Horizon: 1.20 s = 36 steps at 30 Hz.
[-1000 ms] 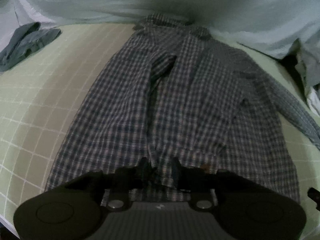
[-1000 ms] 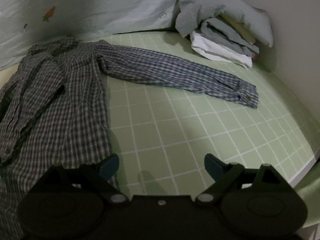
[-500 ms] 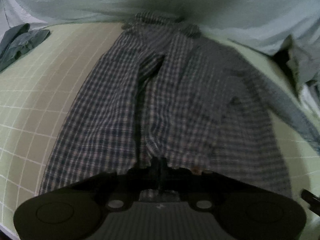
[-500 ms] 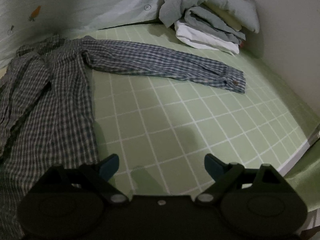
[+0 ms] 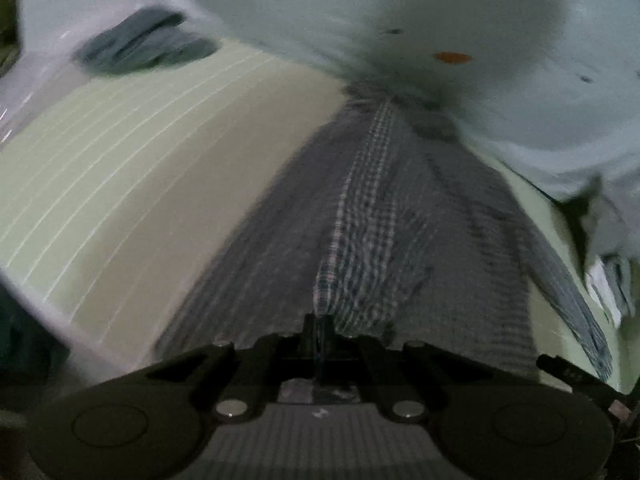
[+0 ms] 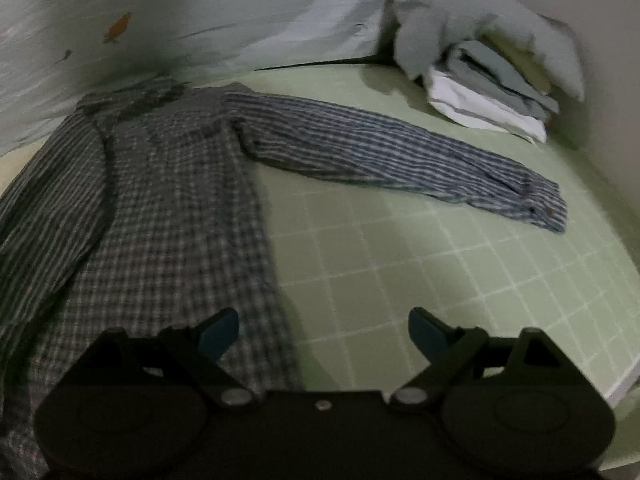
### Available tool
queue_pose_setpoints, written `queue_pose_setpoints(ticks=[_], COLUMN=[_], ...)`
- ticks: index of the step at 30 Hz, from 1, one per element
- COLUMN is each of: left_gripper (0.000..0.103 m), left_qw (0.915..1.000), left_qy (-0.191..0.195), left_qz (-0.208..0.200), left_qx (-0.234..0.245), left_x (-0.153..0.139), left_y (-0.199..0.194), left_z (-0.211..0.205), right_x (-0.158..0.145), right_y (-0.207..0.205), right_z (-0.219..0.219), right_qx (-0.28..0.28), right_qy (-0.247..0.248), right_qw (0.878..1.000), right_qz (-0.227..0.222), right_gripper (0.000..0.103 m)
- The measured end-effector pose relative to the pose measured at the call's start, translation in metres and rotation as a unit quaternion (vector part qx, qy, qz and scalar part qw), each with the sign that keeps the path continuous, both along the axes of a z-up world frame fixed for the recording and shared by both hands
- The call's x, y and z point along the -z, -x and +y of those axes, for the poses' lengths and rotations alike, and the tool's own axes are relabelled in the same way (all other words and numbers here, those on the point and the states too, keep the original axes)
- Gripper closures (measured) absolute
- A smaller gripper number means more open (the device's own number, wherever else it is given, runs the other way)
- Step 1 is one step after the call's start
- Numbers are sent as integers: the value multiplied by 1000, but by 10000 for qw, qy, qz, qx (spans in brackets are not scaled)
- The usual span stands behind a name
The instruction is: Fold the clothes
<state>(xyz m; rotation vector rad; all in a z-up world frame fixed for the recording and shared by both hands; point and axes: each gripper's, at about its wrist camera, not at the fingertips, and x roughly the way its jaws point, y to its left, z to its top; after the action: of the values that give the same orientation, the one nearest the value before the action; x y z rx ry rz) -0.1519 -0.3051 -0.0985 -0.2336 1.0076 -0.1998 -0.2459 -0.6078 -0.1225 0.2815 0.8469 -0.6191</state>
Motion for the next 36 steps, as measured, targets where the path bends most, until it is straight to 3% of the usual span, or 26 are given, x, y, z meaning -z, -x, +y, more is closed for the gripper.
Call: queue_pose_setpoints(ticks=[4,7,11,15,18,22,25,27,31,36], left_gripper=[95,71,45,31,20,18,17,15,14,13], left_qw=[9975,9953,9978,9989,9980,9922,9880,9884,9893,9837], left_qy=[-139,-216,-354,-376,-302,-385,-659,-842,-930,-1182], left_qz=[548,720,329,-193,-549,-1154,-1369,-1223,-1011,-1160], left_qx=[-424,-614,-445,-212,-58,273,269,332,498,692], left_x=[26,28,-1,-33,-54,-55,-50,-49,-55,-45], left_y=[-12,-24,-46,-72,-90,-110,-124,-135,-143,-145], left_z=[25,36,28,3,-18,-61,-88,-104,-127,-142], right_x=[2,0,-14,-27,-32,-22,-2,9,10,29], right_y=[-10,-13,-13,-19,-25,-24,-21,-22,-10,9], right_z=[16,25,28,17,1,-36,-80,-115,-166,-219], right_qx=[-85,-95,-43,17,-40,251,600,686,1052,1541], right_qy=[80,138,76,5,159,158,497,496,667,790], right_qw=[9998,9997,10000,9994,9994,9992,9964,9964,9922,9845], right_qz=[134,177,-34,-355,-311,-279,-328,-34,62,-286], right_gripper=[10,10,10,6,0,0,0,0,0,0])
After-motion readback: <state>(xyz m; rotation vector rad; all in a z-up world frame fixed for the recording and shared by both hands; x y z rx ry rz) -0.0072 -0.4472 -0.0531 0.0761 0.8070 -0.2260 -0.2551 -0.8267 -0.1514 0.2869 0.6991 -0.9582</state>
